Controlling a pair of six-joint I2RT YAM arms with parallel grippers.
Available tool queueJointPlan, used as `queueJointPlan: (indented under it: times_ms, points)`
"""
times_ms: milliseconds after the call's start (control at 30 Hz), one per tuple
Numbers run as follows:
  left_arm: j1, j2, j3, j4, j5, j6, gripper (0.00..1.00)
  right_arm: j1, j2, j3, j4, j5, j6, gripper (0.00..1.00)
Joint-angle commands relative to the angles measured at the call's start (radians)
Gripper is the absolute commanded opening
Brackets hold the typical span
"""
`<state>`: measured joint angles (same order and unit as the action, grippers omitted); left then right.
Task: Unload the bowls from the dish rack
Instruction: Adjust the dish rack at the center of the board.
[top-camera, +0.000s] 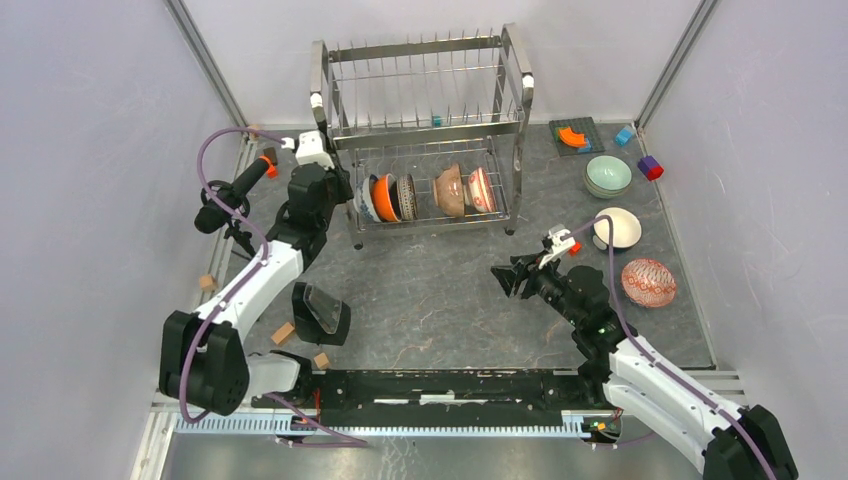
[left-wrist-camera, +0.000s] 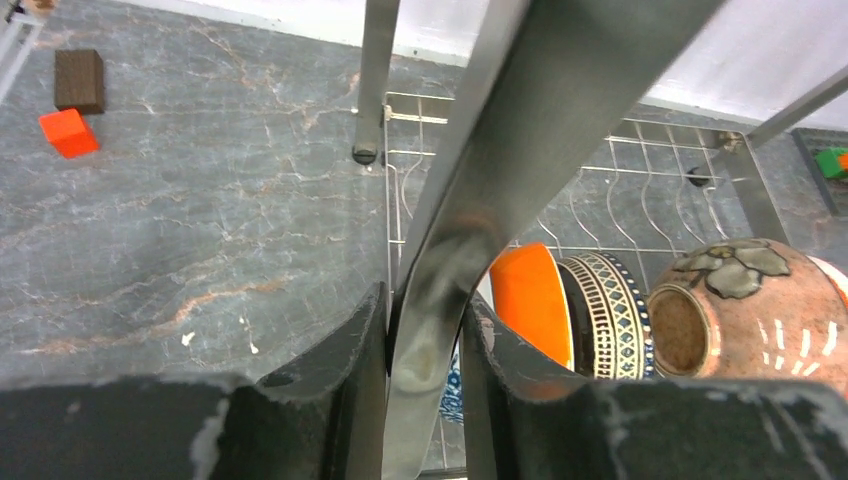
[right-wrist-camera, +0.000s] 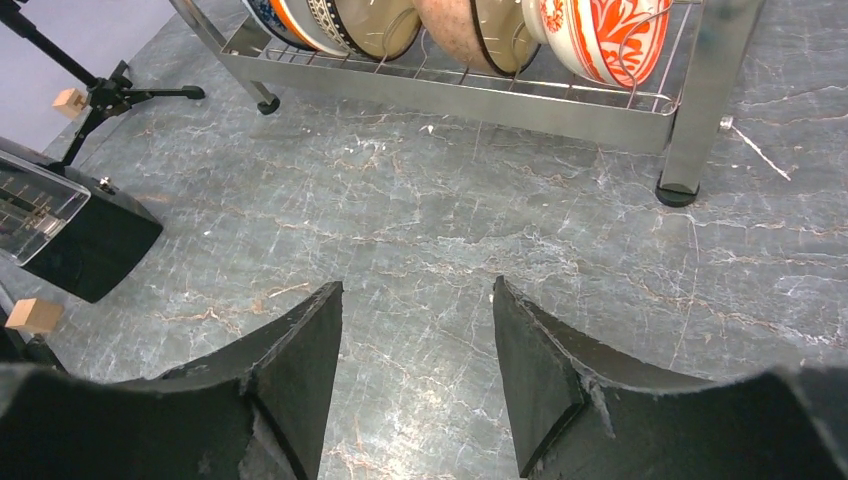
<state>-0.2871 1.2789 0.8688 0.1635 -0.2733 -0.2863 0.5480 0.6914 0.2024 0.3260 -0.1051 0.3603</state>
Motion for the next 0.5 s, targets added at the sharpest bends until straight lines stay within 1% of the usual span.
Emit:
queueJointPlan:
  times_ms: [0,167,200,267,333,400,467]
  points:
    - [0.030,-0.105,-0.027,-0.097,0.000,-0.138,0.41,0.002,-0.030,-0.002,0.027,-0.030,-0.024,0.63]
    - [0.010,-0.227,-0.053,-0.157,0.083,-0.167,0.60,0.002,-0.072,-0.004,0.026,0.016,0.016,0.65]
    - [0.008,-0.246,-0.058,-0.158,0.099,-0.172,0.65,0.002,-0.081,-0.009,0.033,0.026,0.025,0.67]
    - [0.004,-0.281,-0.058,-0.211,0.128,-0.180,0.75,0.002,-0.092,-0.003,0.034,0.036,0.035,0.69]
    - [-0.005,-0.320,-0.054,-0.272,0.163,-0.192,0.88,0.002,-0.089,0.024,0.009,0.025,0.036,0.71]
    - [-0.030,-0.373,-0.072,-0.317,0.182,-0.212,0.98,0.002,-0.075,0.068,-0.023,-0.010,0.029,0.73]
    - [-0.073,-0.436,-0.109,-0.355,0.157,-0.239,1.00,0.002,-0.052,0.091,-0.021,-0.058,0.011,0.73]
